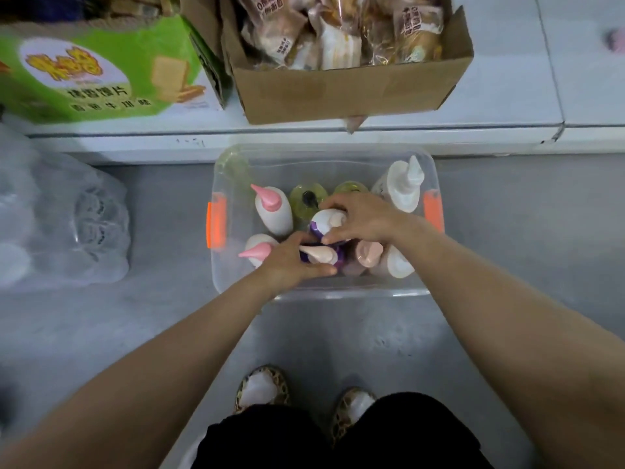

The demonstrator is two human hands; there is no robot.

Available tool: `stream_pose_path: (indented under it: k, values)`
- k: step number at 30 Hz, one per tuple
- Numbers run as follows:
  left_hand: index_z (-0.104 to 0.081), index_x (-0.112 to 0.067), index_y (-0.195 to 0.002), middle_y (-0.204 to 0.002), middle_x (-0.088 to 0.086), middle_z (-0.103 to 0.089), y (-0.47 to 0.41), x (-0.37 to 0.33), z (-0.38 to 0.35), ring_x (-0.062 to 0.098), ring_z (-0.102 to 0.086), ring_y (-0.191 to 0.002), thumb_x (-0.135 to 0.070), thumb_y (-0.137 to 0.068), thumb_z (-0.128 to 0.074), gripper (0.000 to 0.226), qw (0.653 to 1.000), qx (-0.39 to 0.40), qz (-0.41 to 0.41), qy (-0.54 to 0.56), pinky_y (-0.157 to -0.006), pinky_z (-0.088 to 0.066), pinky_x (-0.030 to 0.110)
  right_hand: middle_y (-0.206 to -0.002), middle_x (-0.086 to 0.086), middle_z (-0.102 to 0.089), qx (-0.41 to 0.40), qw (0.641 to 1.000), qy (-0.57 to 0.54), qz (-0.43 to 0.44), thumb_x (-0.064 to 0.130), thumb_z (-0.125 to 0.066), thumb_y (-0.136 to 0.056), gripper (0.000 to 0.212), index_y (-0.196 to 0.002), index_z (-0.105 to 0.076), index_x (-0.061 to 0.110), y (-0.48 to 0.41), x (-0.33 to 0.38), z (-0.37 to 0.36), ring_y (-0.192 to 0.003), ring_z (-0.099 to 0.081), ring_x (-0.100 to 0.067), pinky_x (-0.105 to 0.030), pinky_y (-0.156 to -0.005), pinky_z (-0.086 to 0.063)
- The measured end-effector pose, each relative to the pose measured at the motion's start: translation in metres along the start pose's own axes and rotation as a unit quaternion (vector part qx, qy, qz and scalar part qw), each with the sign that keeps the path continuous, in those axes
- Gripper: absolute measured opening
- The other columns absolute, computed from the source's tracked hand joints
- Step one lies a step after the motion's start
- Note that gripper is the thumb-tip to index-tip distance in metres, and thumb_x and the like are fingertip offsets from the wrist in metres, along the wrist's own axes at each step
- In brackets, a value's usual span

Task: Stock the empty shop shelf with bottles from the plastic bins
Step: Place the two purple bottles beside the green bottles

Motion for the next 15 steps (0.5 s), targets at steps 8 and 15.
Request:
stream_pose_path:
  k: [8,15]
  values:
    - [-0.060,-0.041,-0.111,-0.112,-0.019,-0.065,-0.014,0.020,-0.003,0.001,-0.060,-0.106,-0.039,-0.063,-0.091,0.057,0.997,0.011,-0.019,0.072,-0.086,-0.051,0.017,-0.123,0.010,-0.064,0.016,0.999,-0.020,0.021,0.043,-0.086,-0.073,0.063,-0.128,-0.060,0.029,-0.024,-0.011,0.012,-0.111,-0.061,-0.011,-0.027,-0.094,-0.047]
    - [-0.060,-0.054,-0.118,-0.126,-0.018,-0.050,-0.020,0.010,-0.011,0.000,-0.053,-0.115,-0.048,-0.071,-0.085,0.054,0.998,0.042,-0.039,0.021,-0.102,-0.043,0.022,-0.109,0.012,-0.067,-0.040,0.992,-0.111,0.039,0.037,-0.091,-0.068,0.053,-0.114,-0.064,0.036,-0.023,-0.024,0.006,-0.104,-0.063,-0.008,-0.026,-0.091,-0.049]
Point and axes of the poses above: each hand's wrist, its own y-axis away from the middle knuckle, its own z-axis out of the back of the hand, x = y × z, the point moved 6 cm from there along -y, towards the middle knuckle
